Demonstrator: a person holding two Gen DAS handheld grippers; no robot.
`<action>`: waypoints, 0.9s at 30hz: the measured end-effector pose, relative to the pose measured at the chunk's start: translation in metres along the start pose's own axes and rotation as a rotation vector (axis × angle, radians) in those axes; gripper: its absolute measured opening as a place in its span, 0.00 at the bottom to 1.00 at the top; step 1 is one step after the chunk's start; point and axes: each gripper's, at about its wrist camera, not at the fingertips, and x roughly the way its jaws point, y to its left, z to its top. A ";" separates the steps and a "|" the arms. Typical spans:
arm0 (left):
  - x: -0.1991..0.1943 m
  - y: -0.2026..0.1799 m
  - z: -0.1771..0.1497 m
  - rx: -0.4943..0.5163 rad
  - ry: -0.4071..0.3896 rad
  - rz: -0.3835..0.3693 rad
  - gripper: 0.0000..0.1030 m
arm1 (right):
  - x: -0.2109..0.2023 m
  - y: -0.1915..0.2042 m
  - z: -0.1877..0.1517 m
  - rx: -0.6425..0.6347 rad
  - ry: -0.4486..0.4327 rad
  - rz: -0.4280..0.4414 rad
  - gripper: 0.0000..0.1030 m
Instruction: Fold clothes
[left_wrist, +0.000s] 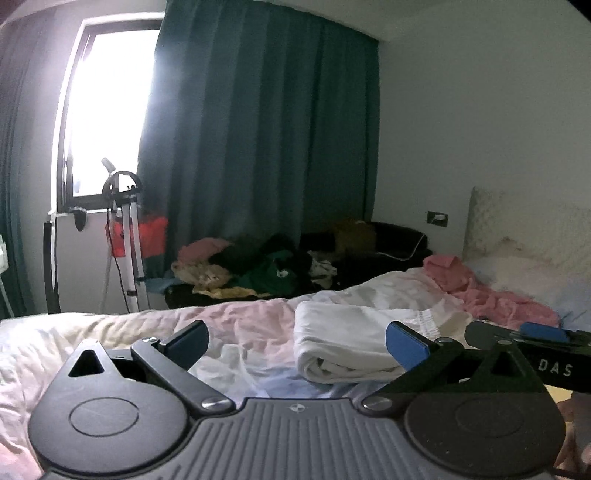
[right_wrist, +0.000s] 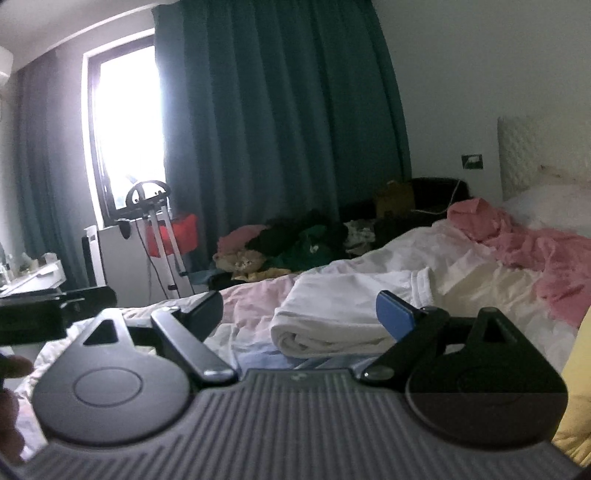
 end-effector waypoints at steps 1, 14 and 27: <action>0.003 0.001 -0.003 -0.008 0.005 -0.001 1.00 | 0.003 0.000 -0.003 -0.007 0.000 -0.002 0.89; 0.056 0.011 -0.040 -0.057 0.070 -0.015 1.00 | 0.042 -0.013 -0.048 0.017 0.044 -0.087 0.89; 0.068 0.016 -0.052 -0.073 0.094 -0.017 1.00 | 0.052 0.000 -0.057 -0.059 0.085 -0.105 0.89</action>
